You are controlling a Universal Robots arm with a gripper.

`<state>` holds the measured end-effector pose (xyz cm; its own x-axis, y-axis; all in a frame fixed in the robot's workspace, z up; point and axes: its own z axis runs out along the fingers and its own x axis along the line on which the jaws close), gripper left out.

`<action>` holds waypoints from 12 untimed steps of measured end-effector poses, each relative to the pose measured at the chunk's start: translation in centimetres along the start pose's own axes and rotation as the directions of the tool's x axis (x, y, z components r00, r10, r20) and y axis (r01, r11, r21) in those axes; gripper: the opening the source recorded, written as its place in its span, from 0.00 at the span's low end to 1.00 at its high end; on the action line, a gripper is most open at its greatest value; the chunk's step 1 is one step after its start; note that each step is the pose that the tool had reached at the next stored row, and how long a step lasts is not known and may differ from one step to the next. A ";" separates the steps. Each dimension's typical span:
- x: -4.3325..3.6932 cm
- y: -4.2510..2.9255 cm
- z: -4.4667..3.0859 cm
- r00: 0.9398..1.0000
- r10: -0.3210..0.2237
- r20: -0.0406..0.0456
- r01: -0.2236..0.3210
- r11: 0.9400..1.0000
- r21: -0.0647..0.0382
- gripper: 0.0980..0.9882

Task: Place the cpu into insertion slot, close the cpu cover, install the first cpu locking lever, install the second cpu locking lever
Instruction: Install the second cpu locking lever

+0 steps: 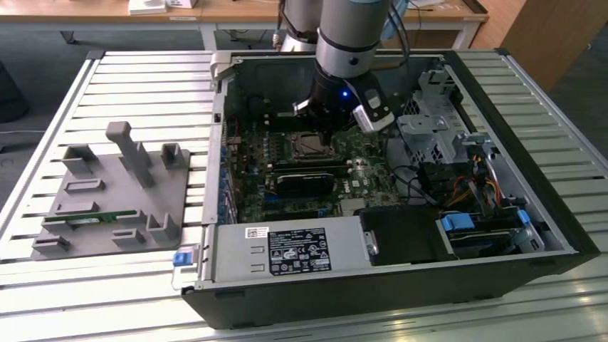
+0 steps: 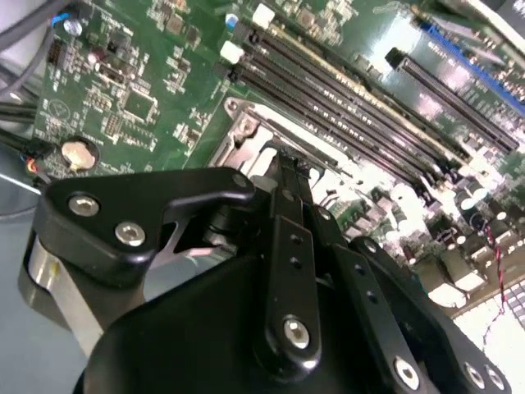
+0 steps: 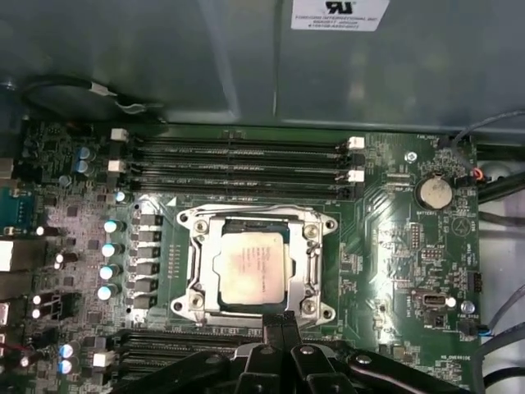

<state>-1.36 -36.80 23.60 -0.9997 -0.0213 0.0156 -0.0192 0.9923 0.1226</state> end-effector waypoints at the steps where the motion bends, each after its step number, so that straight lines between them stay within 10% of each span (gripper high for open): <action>1: 0.17 -0.02 0.04 1.000 0.000 0.000 0.000 1.000 0.000 0.01; 12: 1.36 -0.86 0.44 1.000 0.012 0.002 -0.012 1.000 0.000 0.01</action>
<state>-2.71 -37.63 23.08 -0.9998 -0.0091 0.0156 -0.0071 0.9924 0.1227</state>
